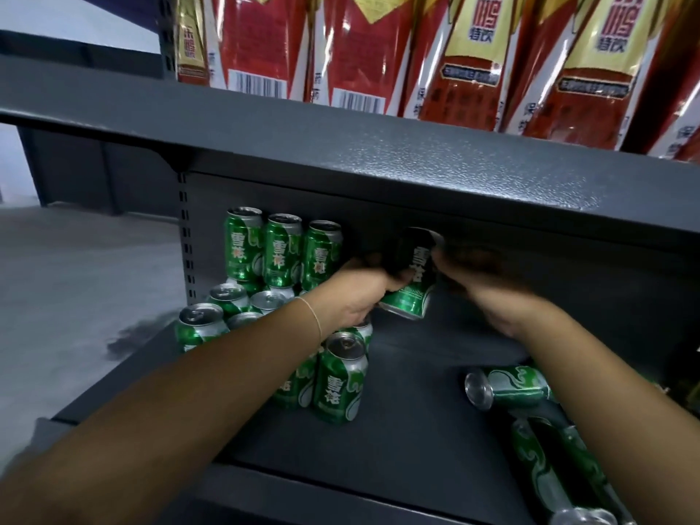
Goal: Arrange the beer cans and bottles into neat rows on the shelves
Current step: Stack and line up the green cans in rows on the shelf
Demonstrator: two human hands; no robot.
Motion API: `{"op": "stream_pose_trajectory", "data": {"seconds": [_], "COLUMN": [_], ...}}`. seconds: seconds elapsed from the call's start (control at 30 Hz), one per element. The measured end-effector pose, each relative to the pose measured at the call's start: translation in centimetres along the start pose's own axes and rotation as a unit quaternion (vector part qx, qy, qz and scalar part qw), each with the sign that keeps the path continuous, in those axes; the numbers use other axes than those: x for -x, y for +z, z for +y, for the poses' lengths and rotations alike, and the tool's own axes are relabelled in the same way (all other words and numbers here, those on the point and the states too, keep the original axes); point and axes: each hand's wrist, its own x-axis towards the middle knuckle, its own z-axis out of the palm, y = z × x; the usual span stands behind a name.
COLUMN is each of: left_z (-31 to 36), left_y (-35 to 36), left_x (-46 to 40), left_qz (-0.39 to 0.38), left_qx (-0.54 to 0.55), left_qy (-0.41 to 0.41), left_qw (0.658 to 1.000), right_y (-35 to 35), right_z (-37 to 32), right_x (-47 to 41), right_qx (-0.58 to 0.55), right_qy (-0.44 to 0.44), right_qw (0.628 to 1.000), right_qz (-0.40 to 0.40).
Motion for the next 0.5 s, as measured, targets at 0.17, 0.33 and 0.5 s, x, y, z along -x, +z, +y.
{"op": "stream_pose_trajectory", "data": {"seconds": [0.17,0.33,0.5], "left_z": [0.7,1.0,2.3], "left_y": [-1.3,-3.5,-5.5], "left_x": [0.8,1.2,1.6], "left_qz": [0.018,0.031,0.067], "left_qx": [-0.040,-0.150,-0.230], "left_qy": [0.059,0.085,0.082], "left_qw": [0.997,0.984,0.967], "right_y": [2.3,3.6,5.7], "right_z": [-0.7,-1.0,-0.5], "right_x": [-1.1,-2.5,-4.2], "right_qx": [-0.041,-0.087,-0.062], "right_qy": [0.021,0.044,-0.003], "right_qw": [0.998,0.993,0.998], "right_qz": [-0.039,-0.070,0.014]}}
